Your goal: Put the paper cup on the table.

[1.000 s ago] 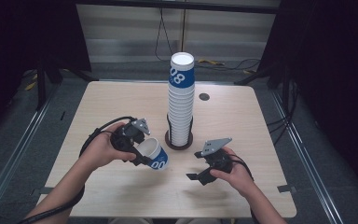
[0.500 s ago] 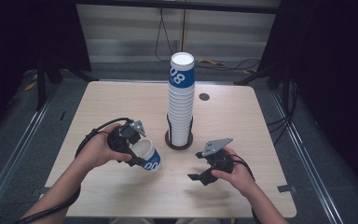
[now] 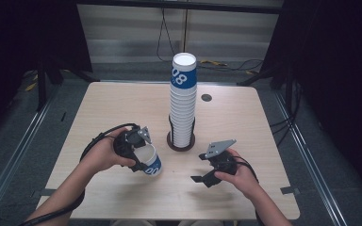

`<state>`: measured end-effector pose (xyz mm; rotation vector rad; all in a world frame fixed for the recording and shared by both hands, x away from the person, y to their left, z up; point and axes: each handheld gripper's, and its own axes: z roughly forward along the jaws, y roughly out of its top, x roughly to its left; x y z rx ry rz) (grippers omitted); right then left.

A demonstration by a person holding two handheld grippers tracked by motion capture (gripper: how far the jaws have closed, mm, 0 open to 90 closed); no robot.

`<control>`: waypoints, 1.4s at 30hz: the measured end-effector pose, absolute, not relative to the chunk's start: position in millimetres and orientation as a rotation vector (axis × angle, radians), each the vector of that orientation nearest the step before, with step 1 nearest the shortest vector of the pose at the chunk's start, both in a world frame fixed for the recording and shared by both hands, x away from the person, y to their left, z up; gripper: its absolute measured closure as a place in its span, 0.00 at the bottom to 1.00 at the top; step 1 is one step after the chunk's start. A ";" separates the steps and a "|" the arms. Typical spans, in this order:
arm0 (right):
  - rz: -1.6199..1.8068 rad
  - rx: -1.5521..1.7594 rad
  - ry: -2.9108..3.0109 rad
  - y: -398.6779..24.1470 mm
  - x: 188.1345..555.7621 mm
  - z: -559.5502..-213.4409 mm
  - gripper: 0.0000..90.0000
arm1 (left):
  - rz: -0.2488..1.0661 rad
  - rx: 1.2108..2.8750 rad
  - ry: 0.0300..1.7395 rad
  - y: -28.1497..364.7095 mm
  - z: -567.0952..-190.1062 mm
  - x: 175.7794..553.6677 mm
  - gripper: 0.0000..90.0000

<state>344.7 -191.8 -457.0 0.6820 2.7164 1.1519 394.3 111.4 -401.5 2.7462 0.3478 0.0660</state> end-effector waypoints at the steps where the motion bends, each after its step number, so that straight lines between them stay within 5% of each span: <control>1: 1.153 0.683 2.717 -191.9 344.6 -457.4 0.15 | 0.074 2.753 0.335 110.2 -403.2 394.1 0.21; 42: 1.158 0.679 2.714 -193.0 342.0 -460.3 0.15 | -0.036 2.599 0.321 109.3 -436.4 383.8 0.19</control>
